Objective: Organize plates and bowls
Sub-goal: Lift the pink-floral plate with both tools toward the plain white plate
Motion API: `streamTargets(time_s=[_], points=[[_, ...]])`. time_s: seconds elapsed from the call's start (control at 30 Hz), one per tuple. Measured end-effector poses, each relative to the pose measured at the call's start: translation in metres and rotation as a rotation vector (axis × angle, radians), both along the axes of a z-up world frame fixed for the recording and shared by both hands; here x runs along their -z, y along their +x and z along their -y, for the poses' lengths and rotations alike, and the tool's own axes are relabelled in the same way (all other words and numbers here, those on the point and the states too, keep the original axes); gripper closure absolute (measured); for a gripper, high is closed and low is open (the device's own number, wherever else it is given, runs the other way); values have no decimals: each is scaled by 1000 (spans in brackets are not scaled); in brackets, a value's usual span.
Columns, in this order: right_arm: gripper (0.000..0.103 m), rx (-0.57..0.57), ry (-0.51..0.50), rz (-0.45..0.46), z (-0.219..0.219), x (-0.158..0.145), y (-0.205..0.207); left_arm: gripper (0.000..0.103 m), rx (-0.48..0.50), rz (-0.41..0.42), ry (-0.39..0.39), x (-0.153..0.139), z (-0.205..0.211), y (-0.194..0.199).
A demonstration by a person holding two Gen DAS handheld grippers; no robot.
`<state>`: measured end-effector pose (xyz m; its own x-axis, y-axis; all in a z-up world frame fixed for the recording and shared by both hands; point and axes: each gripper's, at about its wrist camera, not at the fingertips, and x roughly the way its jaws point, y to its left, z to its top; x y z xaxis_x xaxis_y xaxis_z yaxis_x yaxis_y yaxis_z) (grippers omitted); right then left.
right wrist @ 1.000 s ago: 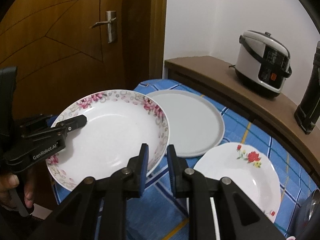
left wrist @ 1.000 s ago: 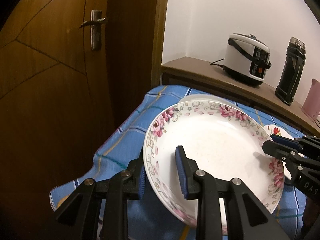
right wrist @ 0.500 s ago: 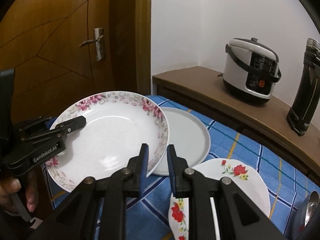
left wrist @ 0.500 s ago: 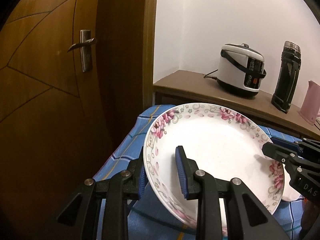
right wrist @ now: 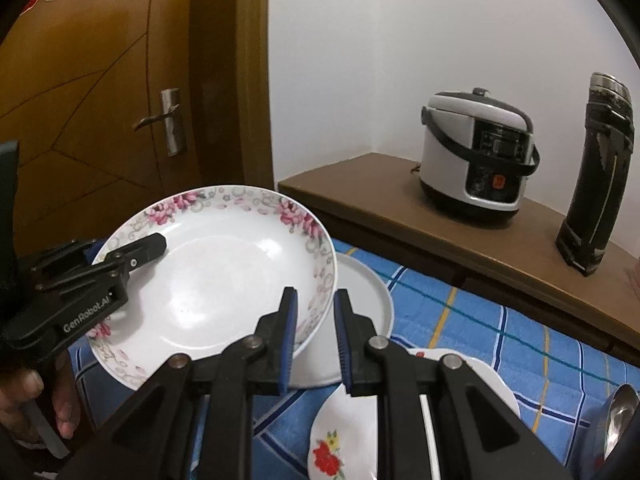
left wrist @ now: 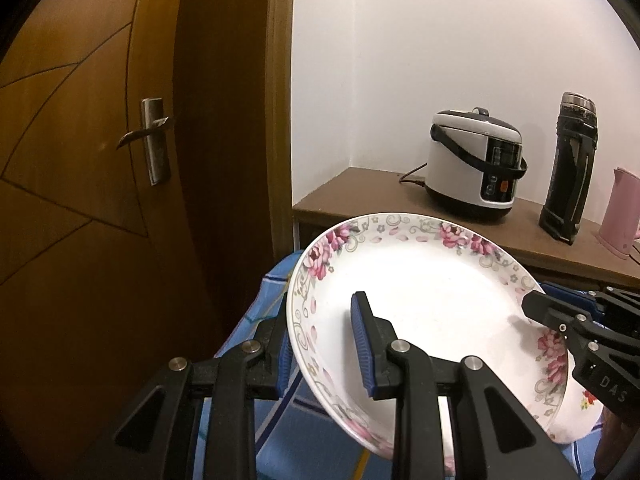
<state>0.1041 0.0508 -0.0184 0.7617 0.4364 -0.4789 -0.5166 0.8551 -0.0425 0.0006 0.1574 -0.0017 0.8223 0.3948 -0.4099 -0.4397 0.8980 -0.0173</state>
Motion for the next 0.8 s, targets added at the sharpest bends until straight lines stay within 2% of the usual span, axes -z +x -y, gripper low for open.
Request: streamTargets(time_s=[0.43, 0.8], points=[[84, 65, 48, 1, 3, -12, 22, 73, 7, 1, 38, -9, -5, 32], [84, 108, 48, -34, 3, -2, 46, 73, 15, -4, 42, -11, -8, 54]])
